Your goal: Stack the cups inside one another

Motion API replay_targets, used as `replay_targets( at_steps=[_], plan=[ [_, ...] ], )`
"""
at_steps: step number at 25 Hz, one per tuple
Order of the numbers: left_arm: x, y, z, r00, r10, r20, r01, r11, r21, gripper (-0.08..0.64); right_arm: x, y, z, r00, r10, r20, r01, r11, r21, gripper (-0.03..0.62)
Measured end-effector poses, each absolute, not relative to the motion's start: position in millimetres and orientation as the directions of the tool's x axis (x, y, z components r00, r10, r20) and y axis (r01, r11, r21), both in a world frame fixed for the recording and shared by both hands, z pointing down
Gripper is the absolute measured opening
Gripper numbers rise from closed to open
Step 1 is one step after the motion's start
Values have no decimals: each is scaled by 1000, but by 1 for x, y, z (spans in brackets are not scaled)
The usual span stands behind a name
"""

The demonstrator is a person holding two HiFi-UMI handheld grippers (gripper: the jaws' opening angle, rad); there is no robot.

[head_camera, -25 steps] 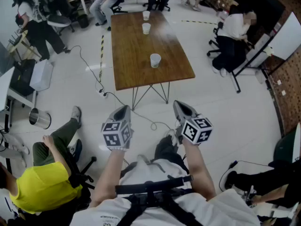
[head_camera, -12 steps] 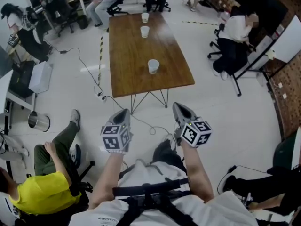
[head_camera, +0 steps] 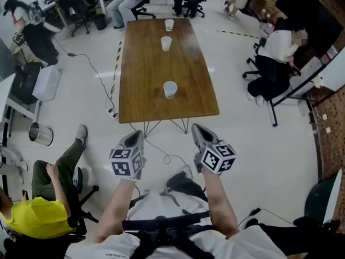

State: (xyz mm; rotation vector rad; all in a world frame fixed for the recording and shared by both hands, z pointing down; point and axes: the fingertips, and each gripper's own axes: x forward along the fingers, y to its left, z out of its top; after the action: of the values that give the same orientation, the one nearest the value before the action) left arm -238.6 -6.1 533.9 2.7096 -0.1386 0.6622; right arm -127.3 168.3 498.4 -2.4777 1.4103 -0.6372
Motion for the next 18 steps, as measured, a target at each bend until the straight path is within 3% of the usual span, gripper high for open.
replay_targets(
  at_steps=[7,18],
  plan=[
    [-184,9,534,873,-80,482,-251,-919,303,-3,-67,158,516,308,-888,341,-852,-417,-317,31],
    [-131,30,540,846,-128,517,-311,-907,284,-3,-12,114,541,129,-896,424,-954,-229,-192,134]
  ],
)
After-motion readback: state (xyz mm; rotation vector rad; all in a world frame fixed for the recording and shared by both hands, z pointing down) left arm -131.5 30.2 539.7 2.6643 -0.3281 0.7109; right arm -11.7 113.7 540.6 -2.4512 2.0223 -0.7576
